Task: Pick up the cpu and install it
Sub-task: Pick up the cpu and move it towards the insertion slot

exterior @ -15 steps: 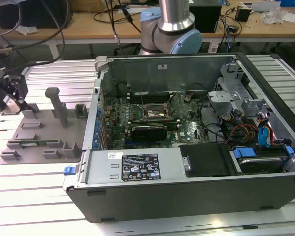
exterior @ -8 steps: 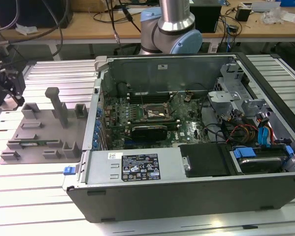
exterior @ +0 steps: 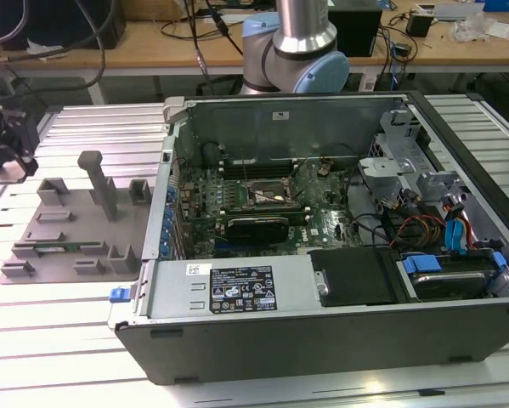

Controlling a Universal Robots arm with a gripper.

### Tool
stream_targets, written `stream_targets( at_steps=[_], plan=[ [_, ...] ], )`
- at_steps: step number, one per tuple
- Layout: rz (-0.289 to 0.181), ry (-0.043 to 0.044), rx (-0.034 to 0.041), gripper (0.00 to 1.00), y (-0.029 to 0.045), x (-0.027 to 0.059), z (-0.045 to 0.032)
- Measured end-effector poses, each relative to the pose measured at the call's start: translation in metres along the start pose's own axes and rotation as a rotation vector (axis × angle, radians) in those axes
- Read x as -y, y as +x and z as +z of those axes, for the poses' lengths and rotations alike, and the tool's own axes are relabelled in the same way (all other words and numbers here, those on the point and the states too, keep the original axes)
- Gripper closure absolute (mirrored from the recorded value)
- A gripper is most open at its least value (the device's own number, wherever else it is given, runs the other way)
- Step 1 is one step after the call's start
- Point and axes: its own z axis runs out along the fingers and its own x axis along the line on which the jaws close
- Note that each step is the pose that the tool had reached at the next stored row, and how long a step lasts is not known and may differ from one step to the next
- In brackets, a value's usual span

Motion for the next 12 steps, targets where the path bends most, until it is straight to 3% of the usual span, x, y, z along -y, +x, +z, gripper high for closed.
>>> stream_targets(
  at_steps=[12],
  plan=[
    [0.0,0.0002,0.0003,0.45,-0.0011,-0.0035,-0.034]
  ],
)
